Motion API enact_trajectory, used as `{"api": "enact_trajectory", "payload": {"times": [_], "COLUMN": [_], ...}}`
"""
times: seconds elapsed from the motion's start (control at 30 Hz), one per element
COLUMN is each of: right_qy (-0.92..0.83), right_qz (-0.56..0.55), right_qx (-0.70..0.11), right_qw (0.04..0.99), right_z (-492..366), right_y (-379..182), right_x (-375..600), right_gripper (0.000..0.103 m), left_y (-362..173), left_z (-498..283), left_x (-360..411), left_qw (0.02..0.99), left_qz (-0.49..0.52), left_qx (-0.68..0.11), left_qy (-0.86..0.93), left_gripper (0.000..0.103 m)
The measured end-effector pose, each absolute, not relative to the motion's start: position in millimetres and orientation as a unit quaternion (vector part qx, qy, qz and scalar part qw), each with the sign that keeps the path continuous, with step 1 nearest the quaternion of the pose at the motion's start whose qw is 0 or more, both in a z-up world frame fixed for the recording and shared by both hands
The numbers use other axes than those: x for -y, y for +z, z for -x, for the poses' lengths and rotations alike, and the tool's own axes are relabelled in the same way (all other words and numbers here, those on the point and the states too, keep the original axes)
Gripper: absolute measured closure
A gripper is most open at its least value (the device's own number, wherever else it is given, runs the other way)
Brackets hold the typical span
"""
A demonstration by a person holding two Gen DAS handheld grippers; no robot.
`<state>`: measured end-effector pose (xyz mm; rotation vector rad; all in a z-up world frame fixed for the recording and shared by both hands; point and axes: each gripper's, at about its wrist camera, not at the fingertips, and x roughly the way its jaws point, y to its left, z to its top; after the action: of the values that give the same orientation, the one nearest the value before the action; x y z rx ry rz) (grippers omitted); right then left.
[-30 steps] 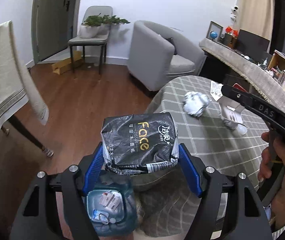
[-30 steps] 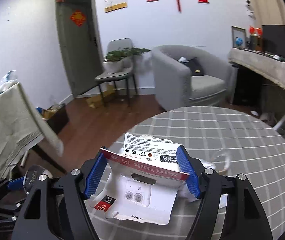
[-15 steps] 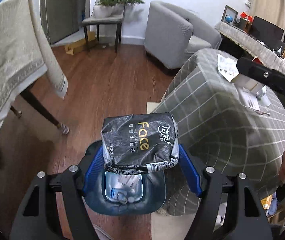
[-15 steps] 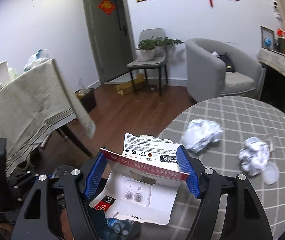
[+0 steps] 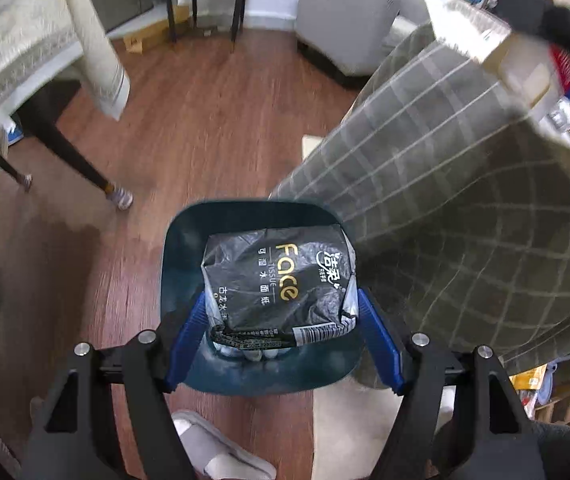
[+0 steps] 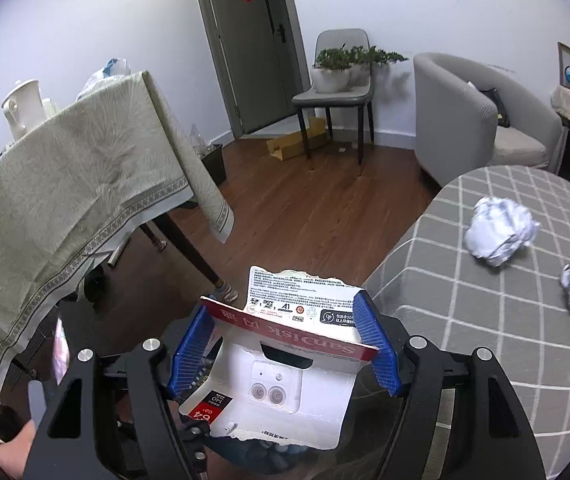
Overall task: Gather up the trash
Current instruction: 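Open the left gripper to drop the pouch while the right drops the SanDisk card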
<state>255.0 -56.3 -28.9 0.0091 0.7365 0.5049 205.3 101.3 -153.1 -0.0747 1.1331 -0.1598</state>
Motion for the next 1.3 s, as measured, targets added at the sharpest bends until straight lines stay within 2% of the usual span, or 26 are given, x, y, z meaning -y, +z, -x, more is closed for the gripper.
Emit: {"api": "enact_trajectory", "payload": {"times": [0.27,0.4,0.7,0.93,1.3], "right_qy": [0.251,0.248,0.238,0.233,0.23], "right_qz": [-0.001,0.0,0.001,0.013,0.02], "right_qx": [-0.394,-0.406,-0.443,-0.472,-0.523], "right_qw": [0.884,0.88,0.864,0.85,0.821], "right_z": [-263,-265,-275,-281,-285], "right_y": [-51,-59,-85,-115,-160], "right_x": [33,30,21,4,-11], "right_gripper": [0.032,0.032,0.032,0.032,0.032], "left_y": [-194,-198,-162,-117,-58], "left_z": [-206,-205,-200,-188,-170], "left_x": [-126,-135,-144,-149,-156], "left_qw": [0.804,0.801,0.831,0.87,0.907], "left_qz": [0.042,0.049,0.067,0.075,0.083], "left_qx": [-0.59,-0.595,-0.549,-0.484,-0.406], "left_qy": [-0.059,-0.055,-0.053,-0.06,-0.07], "left_gripper": [0.028,0.022,0.021,0.023,0.037]}}
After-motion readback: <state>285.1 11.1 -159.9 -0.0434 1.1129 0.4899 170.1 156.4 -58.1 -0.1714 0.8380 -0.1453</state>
